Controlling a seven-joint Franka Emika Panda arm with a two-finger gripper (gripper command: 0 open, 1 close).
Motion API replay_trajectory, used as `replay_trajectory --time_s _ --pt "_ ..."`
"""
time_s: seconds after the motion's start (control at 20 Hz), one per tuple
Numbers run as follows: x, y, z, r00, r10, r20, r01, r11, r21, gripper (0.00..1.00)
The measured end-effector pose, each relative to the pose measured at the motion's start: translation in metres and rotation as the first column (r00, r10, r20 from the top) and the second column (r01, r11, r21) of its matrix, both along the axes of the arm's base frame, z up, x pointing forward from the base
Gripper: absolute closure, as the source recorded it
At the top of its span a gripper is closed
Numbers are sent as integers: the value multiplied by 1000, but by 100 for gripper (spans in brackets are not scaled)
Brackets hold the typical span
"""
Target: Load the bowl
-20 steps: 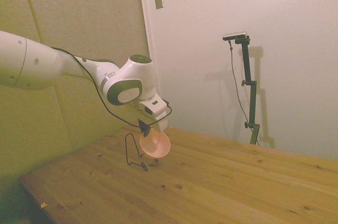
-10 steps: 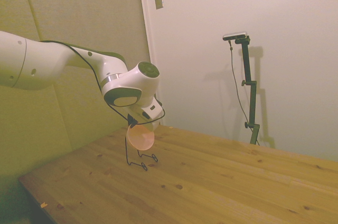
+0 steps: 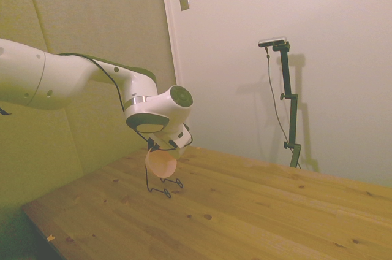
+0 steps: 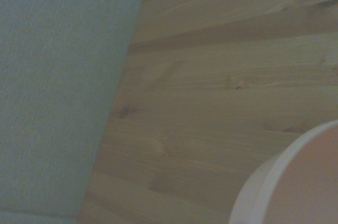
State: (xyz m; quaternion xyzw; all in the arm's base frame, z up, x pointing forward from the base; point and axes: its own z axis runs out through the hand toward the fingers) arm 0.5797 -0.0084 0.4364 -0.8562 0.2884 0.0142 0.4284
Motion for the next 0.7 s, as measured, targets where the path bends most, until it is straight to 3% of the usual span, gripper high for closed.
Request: replay_trajectory --time_s 0.7 --pt "-10 -4 -32 1000 -7 14 6 998 67 100"
